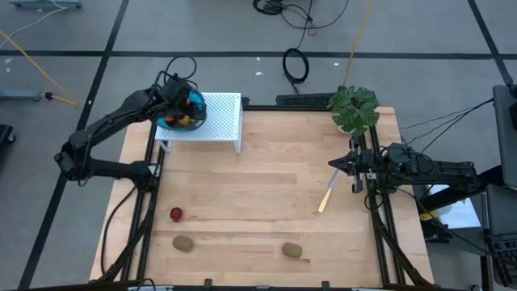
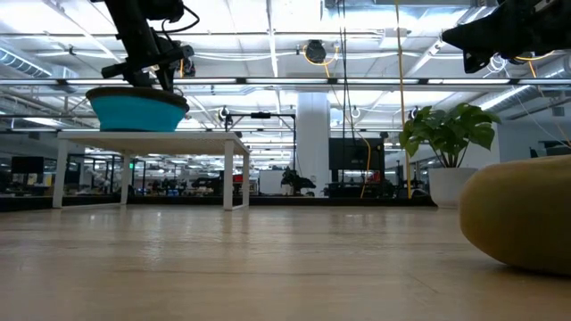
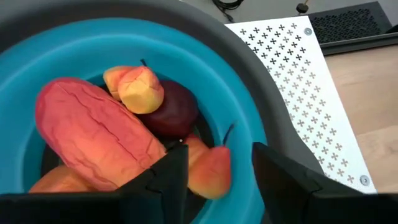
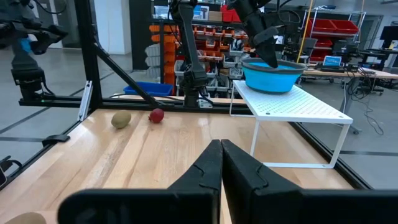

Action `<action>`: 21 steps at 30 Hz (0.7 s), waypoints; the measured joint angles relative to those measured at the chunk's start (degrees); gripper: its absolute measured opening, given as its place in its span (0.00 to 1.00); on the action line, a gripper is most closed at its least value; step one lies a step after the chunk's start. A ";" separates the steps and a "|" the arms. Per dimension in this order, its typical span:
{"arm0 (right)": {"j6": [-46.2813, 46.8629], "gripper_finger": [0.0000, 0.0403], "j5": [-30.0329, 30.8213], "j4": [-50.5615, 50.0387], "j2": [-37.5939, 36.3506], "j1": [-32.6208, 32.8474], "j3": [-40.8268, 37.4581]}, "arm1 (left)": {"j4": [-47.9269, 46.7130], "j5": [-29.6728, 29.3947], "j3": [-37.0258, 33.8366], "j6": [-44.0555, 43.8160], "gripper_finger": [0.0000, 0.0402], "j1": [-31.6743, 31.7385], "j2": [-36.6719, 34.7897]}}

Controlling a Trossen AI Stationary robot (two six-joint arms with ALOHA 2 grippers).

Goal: Pick & Place Fruit
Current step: Put the pomegranate into the blue strainer bowl on the shelf

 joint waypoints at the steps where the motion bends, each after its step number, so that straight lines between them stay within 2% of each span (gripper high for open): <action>1: 0.00 0.00 0.00 -0.01 0.00 0.00 0.01 | -0.01 0.08 0.00 0.07 0.47 0.00 0.00; 10: 0.00 0.00 0.00 -0.01 0.00 0.01 0.00 | 1.27 0.07 0.00 2.74 0.60 0.00 -0.15; 17: 0.00 0.00 -0.02 0.00 0.00 0.00 0.02 | 5.29 0.12 0.00 1.34 0.61 0.47 -4.51; 21: 0.00 0.00 -0.02 -0.01 0.00 0.00 0.00 | 4.86 0.55 0.00 -3.46 0.61 -1.77 -7.26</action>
